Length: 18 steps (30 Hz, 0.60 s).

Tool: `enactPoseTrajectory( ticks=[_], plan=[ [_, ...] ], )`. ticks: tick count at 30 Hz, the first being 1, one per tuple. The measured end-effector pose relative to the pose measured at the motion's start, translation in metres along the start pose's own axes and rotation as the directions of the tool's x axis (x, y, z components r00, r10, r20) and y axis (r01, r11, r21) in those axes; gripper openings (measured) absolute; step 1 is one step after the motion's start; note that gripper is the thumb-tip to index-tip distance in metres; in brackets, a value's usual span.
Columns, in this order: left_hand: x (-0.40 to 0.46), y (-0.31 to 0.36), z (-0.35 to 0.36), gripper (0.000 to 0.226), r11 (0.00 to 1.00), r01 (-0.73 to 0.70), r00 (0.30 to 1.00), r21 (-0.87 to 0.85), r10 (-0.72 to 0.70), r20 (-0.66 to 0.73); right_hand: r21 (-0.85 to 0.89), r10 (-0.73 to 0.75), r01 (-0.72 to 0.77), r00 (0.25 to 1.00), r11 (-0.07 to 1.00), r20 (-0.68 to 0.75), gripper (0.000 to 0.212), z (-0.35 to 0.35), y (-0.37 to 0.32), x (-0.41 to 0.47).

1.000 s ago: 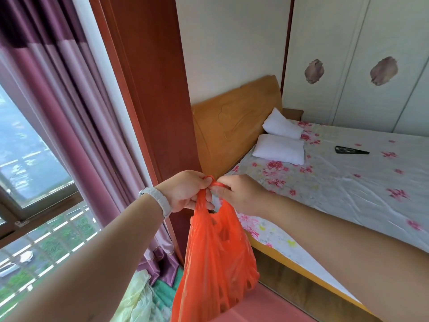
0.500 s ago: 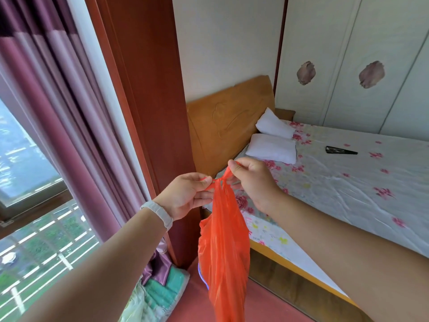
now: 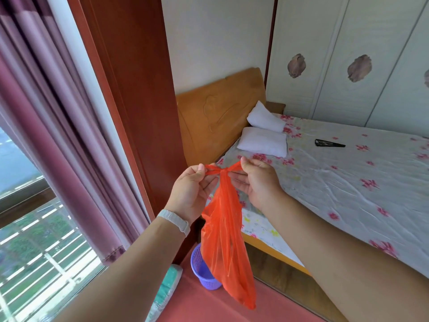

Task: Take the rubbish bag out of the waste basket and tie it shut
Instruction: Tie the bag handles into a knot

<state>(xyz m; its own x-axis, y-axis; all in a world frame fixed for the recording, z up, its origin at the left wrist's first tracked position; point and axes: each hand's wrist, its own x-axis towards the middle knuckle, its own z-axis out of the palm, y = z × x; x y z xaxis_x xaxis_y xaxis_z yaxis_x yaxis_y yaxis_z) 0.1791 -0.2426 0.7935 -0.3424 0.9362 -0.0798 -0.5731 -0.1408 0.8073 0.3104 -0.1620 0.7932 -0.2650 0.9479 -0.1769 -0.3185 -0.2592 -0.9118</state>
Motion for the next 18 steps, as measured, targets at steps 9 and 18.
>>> enactPoseTrajectory(
  ticks=[9,18],
  plan=[
    [0.010,-0.031,-0.056,0.023,0.964,0.264,0.939,-0.031,-0.264,-0.219,0.038,0.270,-0.272,0.909,0.962,-0.317,0.034,-0.062,0.038,0.047],
    [0.022,-0.031,-0.102,0.019,0.934,0.358,0.806,-0.004,-0.312,-0.503,0.093,0.252,-0.237,0.825,0.967,-0.506,0.014,-0.118,0.042,0.058]
  ],
)
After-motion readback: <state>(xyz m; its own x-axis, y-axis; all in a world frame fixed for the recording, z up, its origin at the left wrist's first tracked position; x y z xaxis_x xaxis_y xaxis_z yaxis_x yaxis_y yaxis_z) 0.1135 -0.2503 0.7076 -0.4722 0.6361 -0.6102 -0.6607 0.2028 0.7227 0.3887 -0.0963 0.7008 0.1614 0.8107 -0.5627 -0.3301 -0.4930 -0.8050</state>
